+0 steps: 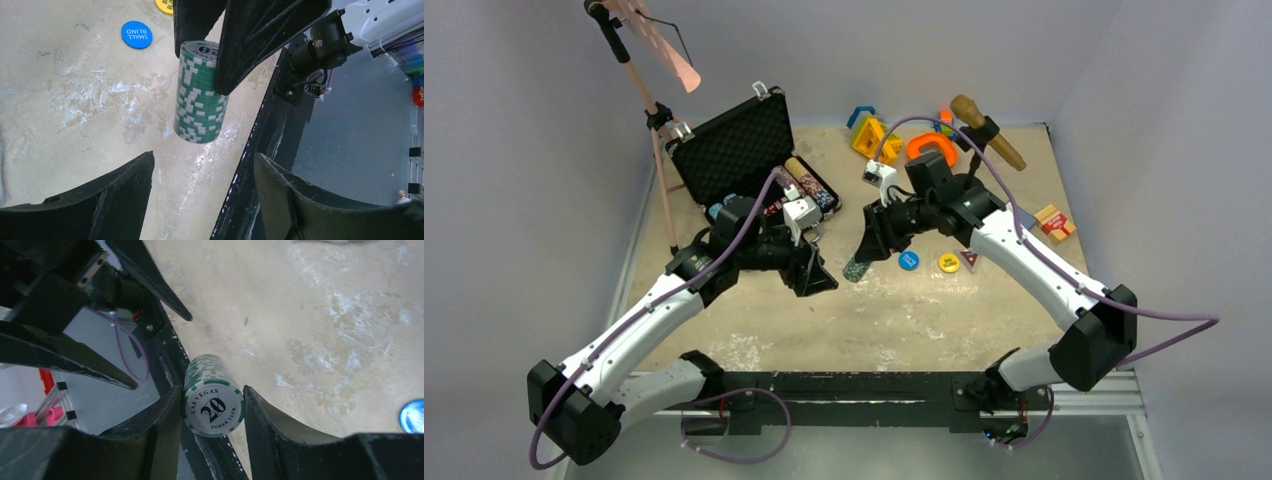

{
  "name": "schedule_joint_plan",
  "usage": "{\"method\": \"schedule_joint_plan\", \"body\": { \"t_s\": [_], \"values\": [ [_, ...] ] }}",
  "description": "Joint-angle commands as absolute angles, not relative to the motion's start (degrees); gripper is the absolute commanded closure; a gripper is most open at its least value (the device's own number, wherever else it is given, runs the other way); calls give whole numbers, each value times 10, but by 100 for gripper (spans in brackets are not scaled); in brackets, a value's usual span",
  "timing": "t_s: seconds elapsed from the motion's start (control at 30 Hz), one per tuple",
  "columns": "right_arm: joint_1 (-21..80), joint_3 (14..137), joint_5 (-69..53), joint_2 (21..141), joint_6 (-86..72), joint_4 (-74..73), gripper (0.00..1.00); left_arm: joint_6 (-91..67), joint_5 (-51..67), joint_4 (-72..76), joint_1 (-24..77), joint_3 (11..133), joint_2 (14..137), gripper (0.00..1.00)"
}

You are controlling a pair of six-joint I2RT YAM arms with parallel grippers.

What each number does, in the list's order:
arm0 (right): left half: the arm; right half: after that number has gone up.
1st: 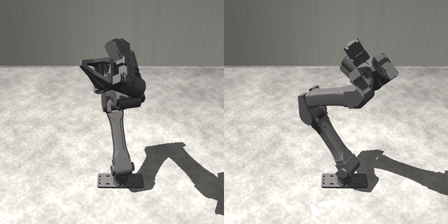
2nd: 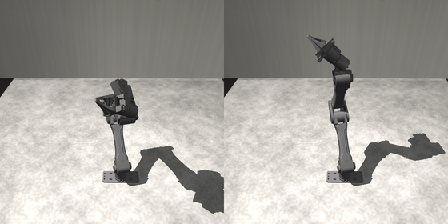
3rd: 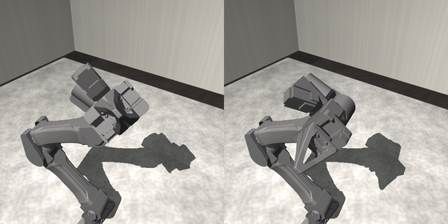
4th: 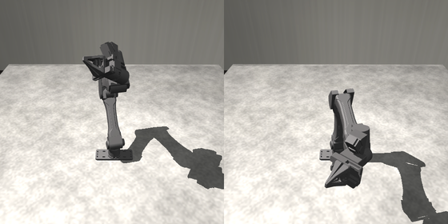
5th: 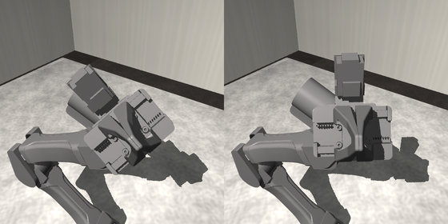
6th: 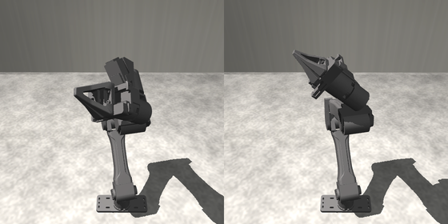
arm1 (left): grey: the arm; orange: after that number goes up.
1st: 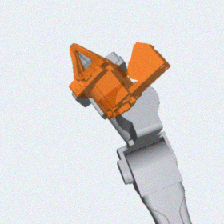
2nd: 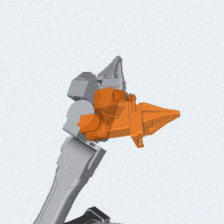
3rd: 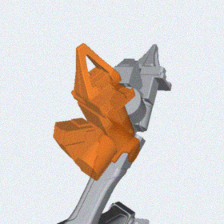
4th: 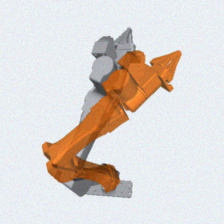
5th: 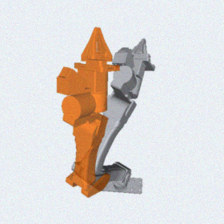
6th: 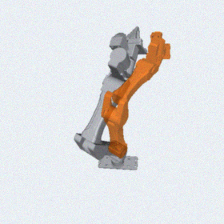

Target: Pack up texas hold em set

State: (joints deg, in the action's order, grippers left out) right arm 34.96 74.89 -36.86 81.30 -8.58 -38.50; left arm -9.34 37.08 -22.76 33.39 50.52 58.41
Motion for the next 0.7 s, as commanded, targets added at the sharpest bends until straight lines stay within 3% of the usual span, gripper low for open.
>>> {"method": "schedule_joint_plan", "body": {
  "t_s": [0.0, 0.37, 0.67],
  "values": [
    [363, 769, -446, 801, -110, -327, 100, -85, 382, -198, 347, 509, 599, 23],
    [388, 772, -467, 818, -113, -316, 100, -112, 413, -159, 362, 507, 626, 25],
    [398, 772, -472, 827, -115, -309, 100, -117, 406, -158, 364, 507, 630, 42]
  ]
}}
